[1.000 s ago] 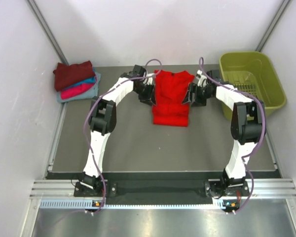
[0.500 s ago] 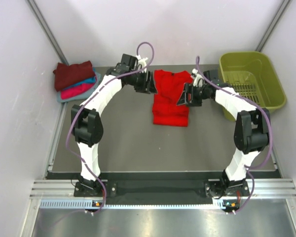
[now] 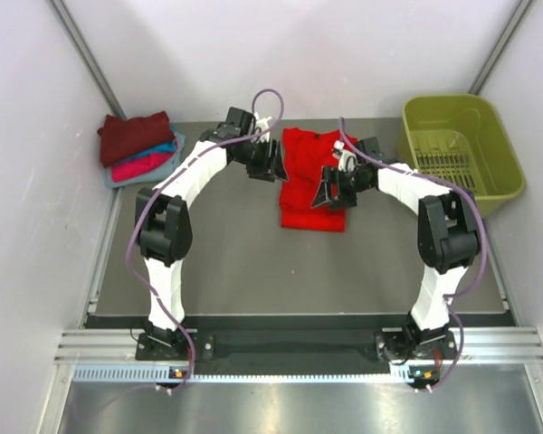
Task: Fold and stack the t-shirts
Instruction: Fold the tshirt
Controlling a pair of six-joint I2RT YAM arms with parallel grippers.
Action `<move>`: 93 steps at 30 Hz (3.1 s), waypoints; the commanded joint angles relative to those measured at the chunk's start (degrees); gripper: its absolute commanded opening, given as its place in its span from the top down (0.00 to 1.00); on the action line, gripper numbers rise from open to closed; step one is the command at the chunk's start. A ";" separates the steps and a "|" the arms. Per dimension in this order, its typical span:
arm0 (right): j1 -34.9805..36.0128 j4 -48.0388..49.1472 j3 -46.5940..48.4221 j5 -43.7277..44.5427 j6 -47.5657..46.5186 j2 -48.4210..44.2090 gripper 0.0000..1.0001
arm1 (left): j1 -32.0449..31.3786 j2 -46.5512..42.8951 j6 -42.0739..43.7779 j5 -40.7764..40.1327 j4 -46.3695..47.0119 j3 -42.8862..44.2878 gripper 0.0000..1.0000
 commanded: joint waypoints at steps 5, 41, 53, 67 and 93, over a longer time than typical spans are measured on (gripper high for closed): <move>0.40 0.25 -0.11 1.49 -1.05 2.33 0.29 | 1.06 -2.24 -0.27 -0.57 1.80 1.06 0.42; -6.89 -1.50 -4.42 8.52 -3.25 -9.35 0.26 | 5.11 6.63 -11.17 8.66 3.47 -7.65 0.32; -8.21 -0.27 -5.11 9.58 -3.60 -9.35 0.26 | 2.21 16.30 -7.04 2.08 1.45 5.17 0.32; -9.00 -2.82 -10.03 8.44 -1.58 -10.75 0.26 | 3.61 15.02 -7.81 -3.30 1.36 10.22 0.28; -8.56 4.21 -13.02 0.00 7.29 2.78 0.37 | 2.74 11.12 -16.00 10.95 4.60 -13.79 0.28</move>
